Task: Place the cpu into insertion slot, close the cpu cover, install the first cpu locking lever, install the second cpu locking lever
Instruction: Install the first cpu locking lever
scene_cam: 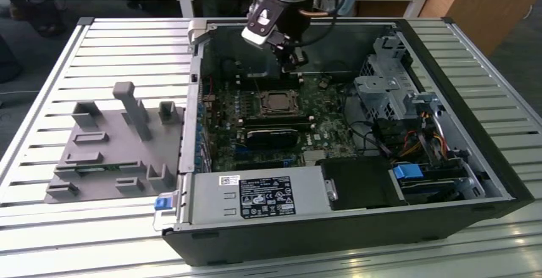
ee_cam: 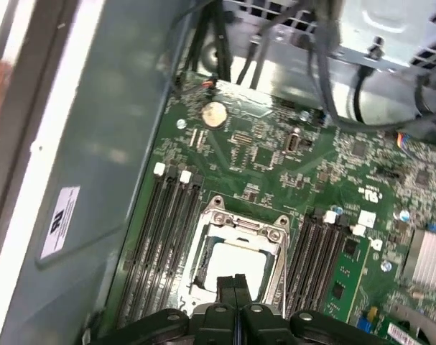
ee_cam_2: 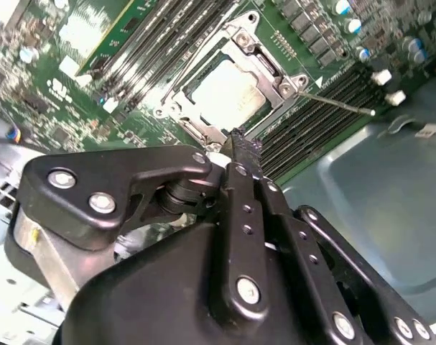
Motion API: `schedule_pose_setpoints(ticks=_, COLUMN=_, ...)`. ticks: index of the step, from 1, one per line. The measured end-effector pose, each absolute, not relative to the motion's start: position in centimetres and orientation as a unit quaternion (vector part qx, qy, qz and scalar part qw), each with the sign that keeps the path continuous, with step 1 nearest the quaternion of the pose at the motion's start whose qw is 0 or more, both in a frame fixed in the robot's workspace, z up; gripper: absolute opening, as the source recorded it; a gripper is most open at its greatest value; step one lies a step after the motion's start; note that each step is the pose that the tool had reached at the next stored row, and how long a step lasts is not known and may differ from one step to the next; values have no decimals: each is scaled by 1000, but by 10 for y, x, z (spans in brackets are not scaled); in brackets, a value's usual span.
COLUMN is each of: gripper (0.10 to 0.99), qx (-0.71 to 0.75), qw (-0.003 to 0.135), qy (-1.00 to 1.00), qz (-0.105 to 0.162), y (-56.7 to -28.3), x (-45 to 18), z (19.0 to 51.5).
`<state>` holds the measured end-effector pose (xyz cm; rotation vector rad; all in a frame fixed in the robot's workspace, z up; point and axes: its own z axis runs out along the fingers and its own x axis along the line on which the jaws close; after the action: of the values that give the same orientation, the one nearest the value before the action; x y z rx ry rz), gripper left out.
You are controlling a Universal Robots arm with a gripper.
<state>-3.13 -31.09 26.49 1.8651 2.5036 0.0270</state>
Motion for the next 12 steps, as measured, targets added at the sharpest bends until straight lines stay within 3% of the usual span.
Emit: schedule_pose_setpoints(ticks=12, gripper=106, qx=505, qw=9, qy=863, qz=10, y=-311, x=-31, z=262)
